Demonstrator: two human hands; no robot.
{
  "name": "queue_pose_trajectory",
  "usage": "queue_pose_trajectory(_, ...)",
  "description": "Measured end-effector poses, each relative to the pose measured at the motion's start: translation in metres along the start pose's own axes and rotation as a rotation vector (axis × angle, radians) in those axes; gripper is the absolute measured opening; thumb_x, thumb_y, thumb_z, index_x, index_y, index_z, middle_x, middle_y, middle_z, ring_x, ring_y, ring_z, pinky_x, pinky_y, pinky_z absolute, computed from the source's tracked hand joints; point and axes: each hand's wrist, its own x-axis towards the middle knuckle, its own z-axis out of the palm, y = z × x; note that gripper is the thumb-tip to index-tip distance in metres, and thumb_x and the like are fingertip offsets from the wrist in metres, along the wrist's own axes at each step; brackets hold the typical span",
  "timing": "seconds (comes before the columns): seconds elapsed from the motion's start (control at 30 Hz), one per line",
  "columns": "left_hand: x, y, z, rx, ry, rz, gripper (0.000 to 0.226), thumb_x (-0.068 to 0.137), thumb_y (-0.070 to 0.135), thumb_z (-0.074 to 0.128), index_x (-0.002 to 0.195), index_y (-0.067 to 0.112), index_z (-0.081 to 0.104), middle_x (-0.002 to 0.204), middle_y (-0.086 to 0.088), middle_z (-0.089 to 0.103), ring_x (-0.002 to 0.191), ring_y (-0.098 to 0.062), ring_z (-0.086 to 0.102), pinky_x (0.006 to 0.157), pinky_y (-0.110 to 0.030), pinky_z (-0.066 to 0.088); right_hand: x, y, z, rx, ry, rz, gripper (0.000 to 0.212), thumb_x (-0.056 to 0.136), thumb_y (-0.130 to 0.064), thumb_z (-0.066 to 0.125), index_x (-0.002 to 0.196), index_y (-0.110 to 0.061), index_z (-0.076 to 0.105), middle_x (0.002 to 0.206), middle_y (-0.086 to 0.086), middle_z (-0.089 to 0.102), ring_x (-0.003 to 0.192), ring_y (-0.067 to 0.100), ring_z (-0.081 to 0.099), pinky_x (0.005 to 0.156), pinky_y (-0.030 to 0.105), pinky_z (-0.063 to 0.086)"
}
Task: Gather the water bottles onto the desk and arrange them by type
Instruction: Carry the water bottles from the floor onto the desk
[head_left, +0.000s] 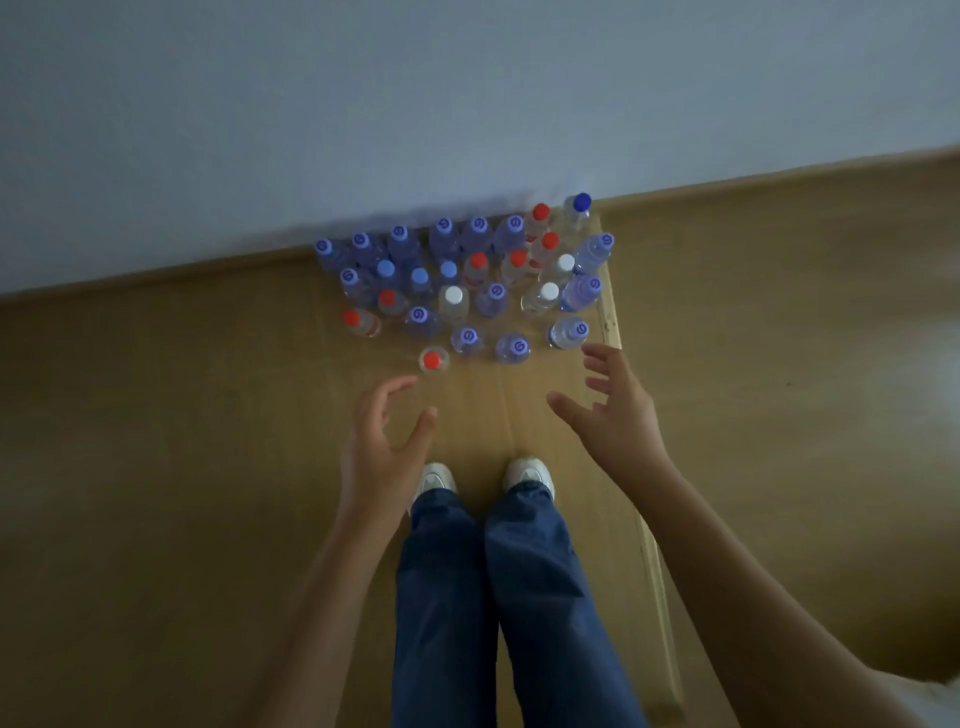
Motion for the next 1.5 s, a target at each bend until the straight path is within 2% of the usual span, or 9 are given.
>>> queue_pose_trajectory(0.1,0.038,-0.045,0.034,0.016,-0.011,0.001,0.031,0.093,0.031,0.065,0.112,0.051,0.051,0.115,0.035,0.051,0.105,0.025,0.044,0.087,-0.008,0.032,0.049,0.046,0.03,-0.021,-0.003,0.015,0.065,0.083,-0.023,0.078,0.138,-0.02,0.044,0.137,0.0,0.051,0.12,0.017,0.052,0.096,0.032,0.045)
queue_pose_trajectory(0.27,0.105,-0.131,0.09,0.048,0.028,0.043,0.032,0.092,0.026,0.067,0.119,0.04,0.055,0.117,0.029,0.054,0.11,0.02,0.047,0.092,-0.004,0.033,0.137,0.125,0.09,-0.048,0.028,-0.004,0.066,0.08,-0.025,0.079,0.136,-0.019,0.045,0.126,-0.006,0.05,0.117,0.016,0.053,0.095,0.033,0.046)
queue_pose_trajectory(0.6,0.21,-0.259,0.186,0.034,0.211,0.2,0.073,0.078,0.022,0.083,0.14,0.014,0.045,0.127,0.023,0.043,0.119,0.003,0.047,0.107,-0.041,0.045,0.272,0.26,0.175,0.009,-0.045,-0.076,0.093,0.069,-0.018,0.088,0.145,-0.016,0.035,0.143,0.0,0.045,0.127,0.012,0.045,0.091,0.019,0.042)
queue_pose_trajectory(0.8,0.249,-0.307,0.218,-0.065,0.391,0.202,0.094,0.07,0.025,0.089,0.146,0.008,0.035,0.143,0.001,0.046,0.13,0.0,0.045,0.11,-0.039,0.042,0.304,0.3,0.207,0.147,-0.044,-0.156,0.092,0.065,-0.007,0.09,0.14,-0.005,0.036,0.133,0.011,0.053,0.122,0.02,0.055,0.102,0.042,0.048)
queue_pose_trajectory(0.9,0.263,-0.316,0.221,-0.016,0.381,0.253,0.082,0.071,0.025,0.088,0.137,0.005,0.044,0.13,0.01,0.051,0.118,0.014,0.047,0.104,-0.015,0.037,0.312,0.307,0.219,0.208,0.049,-0.18,0.087,0.064,-0.006,0.089,0.133,-0.006,0.036,0.125,0.006,0.055,0.11,0.012,0.059,0.094,0.028,0.051)
queue_pose_trajectory(1.03,0.274,-0.313,0.216,-0.017,0.368,0.248,0.069,0.072,0.023,0.087,0.128,0.002,0.051,0.118,0.005,0.059,0.11,-0.003,0.058,0.101,-0.028,0.046,0.316,0.307,0.225,0.273,0.069,-0.152,0.071,0.065,-0.005,0.087,0.113,-0.019,0.036,0.117,0.007,0.059,0.107,0.023,0.063,0.09,0.049,0.054)
queue_pose_trajectory(1.13,0.267,-0.299,0.21,0.043,0.304,0.252,0.066,0.072,0.02,0.086,0.126,0.004,0.052,0.112,0.017,0.054,0.103,0.01,0.053,0.097,-0.017,0.043,0.304,0.299,0.216,0.348,0.007,-0.108,0.066,0.067,0.0,0.084,0.11,-0.015,0.036,0.115,0.014,0.06,0.106,0.031,0.064,0.084,0.057,0.055)
queue_pose_trajectory(1.3,0.215,-0.25,0.19,0.056,0.24,0.228,0.065,0.071,0.018,0.088,0.126,0.011,0.053,0.113,0.018,0.056,0.103,0.01,0.054,0.095,-0.014,0.043,0.246,0.263,0.183,0.336,0.026,-0.09,0.064,0.062,-0.009,0.085,0.105,-0.023,0.04,0.098,-0.017,0.06,0.092,0.007,0.064,0.079,0.04,0.059)
queue_pose_trajectory(1.5,0.126,-0.154,0.156,0.02,0.115,0.159,0.064,0.069,0.012,0.089,0.124,0.017,0.056,0.104,0.021,0.062,0.093,0.014,0.057,0.08,-0.002,0.04,0.147,0.185,0.109,0.416,-0.006,-0.054,0.07,0.062,-0.014,0.085,0.117,-0.006,0.043,0.112,0.012,0.063,0.103,0.032,0.065,0.085,0.058,0.053)
